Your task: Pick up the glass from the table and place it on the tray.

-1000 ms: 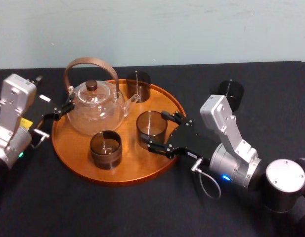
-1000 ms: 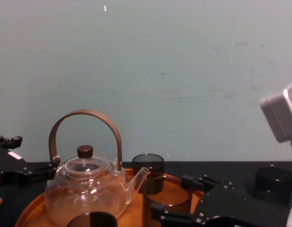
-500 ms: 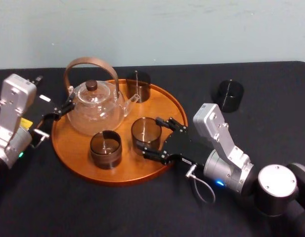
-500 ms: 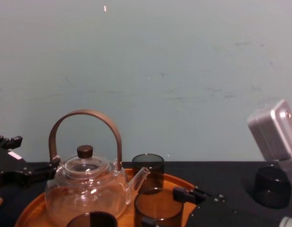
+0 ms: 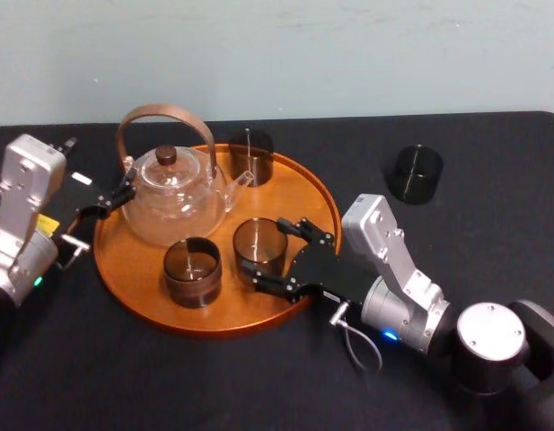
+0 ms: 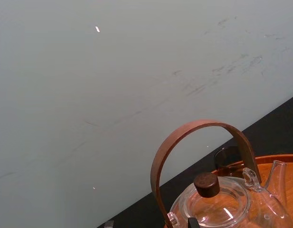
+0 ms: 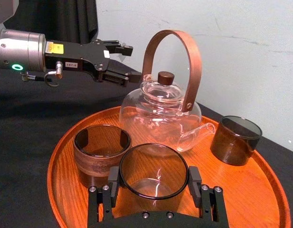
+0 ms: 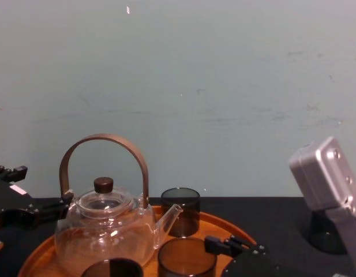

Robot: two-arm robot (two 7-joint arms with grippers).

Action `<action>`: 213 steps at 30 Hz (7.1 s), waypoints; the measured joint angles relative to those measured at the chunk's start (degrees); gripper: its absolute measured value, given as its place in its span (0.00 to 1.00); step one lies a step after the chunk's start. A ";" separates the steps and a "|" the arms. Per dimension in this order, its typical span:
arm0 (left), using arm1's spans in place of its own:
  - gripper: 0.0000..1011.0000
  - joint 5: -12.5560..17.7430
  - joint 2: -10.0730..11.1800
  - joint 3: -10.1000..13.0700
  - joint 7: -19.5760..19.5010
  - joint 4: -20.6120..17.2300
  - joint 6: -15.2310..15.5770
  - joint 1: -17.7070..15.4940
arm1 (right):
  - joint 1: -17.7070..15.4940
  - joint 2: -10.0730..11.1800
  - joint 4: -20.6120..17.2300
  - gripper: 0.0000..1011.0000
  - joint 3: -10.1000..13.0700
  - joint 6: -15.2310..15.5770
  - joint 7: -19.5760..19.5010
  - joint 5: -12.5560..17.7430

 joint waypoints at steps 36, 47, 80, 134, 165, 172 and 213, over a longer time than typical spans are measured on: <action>1.00 0.00 0.00 0.00 0.00 0.00 0.00 0.00 | 0.31 -1.17 2.52 0.88 -0.76 -0.58 0.27 -0.71; 1.00 0.00 0.00 0.00 0.00 0.00 0.00 0.00 | 0.31 -1.13 2.46 0.99 -0.72 -0.56 0.29 -0.69; 1.00 0.00 0.00 0.00 0.00 0.00 0.00 0.00 | -7.52 5.34 -7.16 0.99 3.48 0.75 0.40 3.20; 1.00 0.00 0.00 0.00 0.00 0.00 0.00 0.00 | -12.69 8.15 -6.77 0.99 21.16 1.39 -4.77 12.31; 1.00 0.00 0.00 0.00 0.00 0.00 0.00 0.00 | -0.26 4.69 6.76 0.99 20.01 4.63 -6.22 9.01; 1.00 0.00 0.00 0.00 0.00 0.00 0.00 0.00 | 5.12 2.94 12.83 0.99 18.32 6.47 -5.55 7.88; 1.00 0.00 0.00 0.00 0.00 0.00 0.00 0.00 | 14.68 -0.62 26.48 0.99 16.36 1.22 -2.49 5.95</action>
